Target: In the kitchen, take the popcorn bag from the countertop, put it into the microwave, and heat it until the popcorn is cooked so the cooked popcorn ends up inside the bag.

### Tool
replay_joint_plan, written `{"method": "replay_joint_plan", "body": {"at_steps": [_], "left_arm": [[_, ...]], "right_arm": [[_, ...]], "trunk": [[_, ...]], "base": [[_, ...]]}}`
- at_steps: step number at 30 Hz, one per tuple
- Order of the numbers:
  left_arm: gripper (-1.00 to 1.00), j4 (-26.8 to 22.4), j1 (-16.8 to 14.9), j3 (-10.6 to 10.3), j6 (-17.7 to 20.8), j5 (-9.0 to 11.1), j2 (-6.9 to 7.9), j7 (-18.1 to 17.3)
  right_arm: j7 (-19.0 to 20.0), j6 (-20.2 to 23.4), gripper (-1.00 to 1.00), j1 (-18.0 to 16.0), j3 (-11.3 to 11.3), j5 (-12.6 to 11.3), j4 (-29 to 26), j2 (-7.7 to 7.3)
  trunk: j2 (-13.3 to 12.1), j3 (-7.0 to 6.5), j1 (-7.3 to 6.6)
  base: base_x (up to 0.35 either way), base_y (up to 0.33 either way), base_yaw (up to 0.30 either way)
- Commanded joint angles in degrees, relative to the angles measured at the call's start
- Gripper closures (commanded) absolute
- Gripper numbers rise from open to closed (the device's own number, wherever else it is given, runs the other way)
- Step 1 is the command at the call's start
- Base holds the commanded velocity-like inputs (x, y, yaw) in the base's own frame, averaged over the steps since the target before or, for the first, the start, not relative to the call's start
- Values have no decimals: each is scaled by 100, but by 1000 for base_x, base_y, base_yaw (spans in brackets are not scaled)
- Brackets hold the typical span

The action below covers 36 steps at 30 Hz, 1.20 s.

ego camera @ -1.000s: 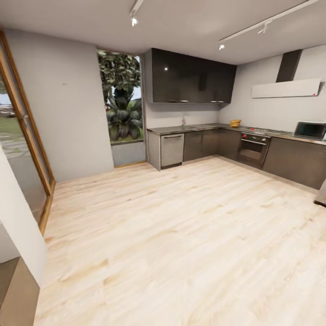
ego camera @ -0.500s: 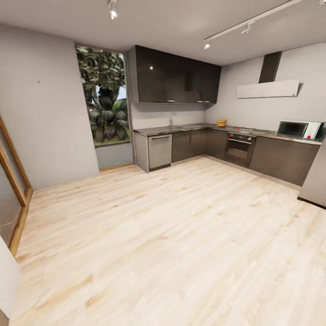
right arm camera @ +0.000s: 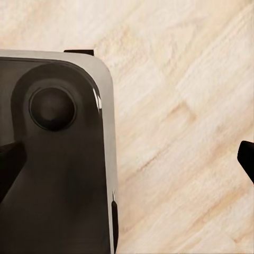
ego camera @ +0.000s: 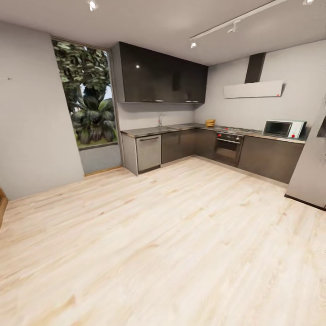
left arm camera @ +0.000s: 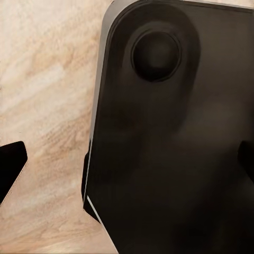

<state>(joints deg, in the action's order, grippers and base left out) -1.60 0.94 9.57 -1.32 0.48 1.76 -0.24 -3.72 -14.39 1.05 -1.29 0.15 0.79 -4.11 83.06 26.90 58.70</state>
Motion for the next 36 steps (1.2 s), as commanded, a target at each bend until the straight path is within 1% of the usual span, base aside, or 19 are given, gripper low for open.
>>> {"method": "replay_joint_plan", "body": {"at_steps": [1, 5, 19, 25, 33, 36], "left_arm": [[-100, -7, 3, 28, -8, 5, -1, -3], [-100, -7, 3, 28, -8, 5, -1, -3], [-100, -7, 3, 28, -8, 5, -1, -3], [-100, -7, 3, 28, -8, 5, -1, -3], [-100, -7, 3, 28, -8, 5, -1, -3], [-100, -7, 3, 28, -8, 5, -1, -3]], "right_arm": [[-7, -29, -100, -3, -11, 2, 8, 0], [-8, -29, -100, -3, -11, 2, 8, -2], [-10, -29, -100, -4, -10, 2, 8, -2], [-6, -29, -100, -1, -11, 2, 8, -1], [-6, -29, -100, -5, -11, 2, 8, -1], [-10, -29, -100, -2, -11, 1, 8, 2]], "trunk": [[2, 3, 3], [2, 3, 3], [2, 3, 3], [2, 3, 3], [2, 3, 3], [2, 3, 3]], "base": [[257, 0, -137], [257, 0, -134], [255, 0, -44], [250, 0, -158], [250, 0, -254], [250, 0, -96]]}}
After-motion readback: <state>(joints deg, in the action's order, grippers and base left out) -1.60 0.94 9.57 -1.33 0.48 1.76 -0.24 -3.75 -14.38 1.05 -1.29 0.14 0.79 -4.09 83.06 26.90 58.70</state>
